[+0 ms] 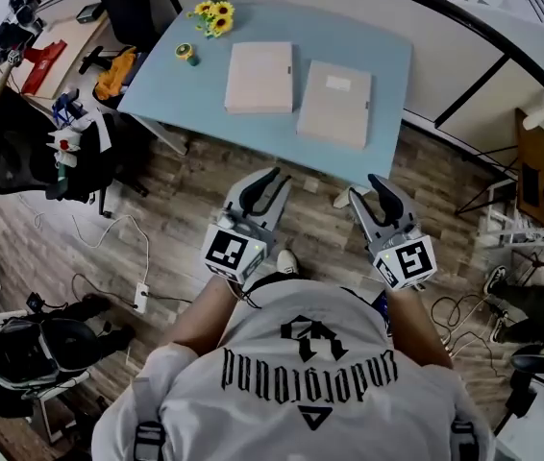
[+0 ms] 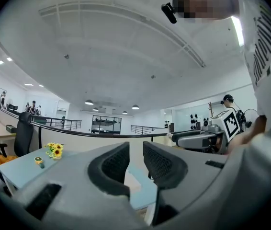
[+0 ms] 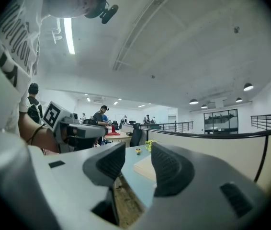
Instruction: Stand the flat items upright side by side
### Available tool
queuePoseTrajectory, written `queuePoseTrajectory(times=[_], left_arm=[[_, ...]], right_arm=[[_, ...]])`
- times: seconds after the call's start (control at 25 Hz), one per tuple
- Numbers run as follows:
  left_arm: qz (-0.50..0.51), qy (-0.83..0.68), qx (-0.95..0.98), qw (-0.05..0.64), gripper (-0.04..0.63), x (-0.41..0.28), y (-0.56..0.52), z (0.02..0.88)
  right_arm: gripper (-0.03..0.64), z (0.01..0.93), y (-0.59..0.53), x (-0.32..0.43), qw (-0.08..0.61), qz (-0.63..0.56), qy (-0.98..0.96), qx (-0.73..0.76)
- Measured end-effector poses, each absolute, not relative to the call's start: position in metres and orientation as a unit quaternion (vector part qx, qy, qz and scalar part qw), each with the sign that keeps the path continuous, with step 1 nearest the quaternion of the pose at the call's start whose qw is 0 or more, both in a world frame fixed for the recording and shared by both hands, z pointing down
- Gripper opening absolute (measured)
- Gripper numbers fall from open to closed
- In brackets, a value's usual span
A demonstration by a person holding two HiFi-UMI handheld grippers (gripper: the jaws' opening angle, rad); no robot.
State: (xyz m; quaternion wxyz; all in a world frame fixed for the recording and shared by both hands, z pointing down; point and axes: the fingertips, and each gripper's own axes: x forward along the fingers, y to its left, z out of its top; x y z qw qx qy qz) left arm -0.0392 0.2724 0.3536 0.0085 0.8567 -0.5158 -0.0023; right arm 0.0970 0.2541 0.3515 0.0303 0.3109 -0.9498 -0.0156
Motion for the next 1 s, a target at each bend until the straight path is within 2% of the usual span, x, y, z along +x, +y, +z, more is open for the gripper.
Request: queuePoseTrajectory(times=[0.44, 0.68, 1.0], left_arm=[[0.001, -0.492, 0.87, 0.01, 0.245, -0.068, 0.24, 0.357], [0.004, -0.486, 0.874, 0.023, 0.27, -0.061, 0.226, 0.361], [0.028, -0.477, 0.878, 0.024, 0.29, -0.044, 0.187, 0.376]], right_arm=[[0.229, 0.348, 0.221, 0.064, 0.033, -0.02, -0.945, 0.326], [0.276, 0.353, 0.209, 0.07, 0.038, -0.006, -0.944, 0.328], [0.295, 0.365, 0.169, 0.087, 0.038, 0.01, -0.944, 0.327]])
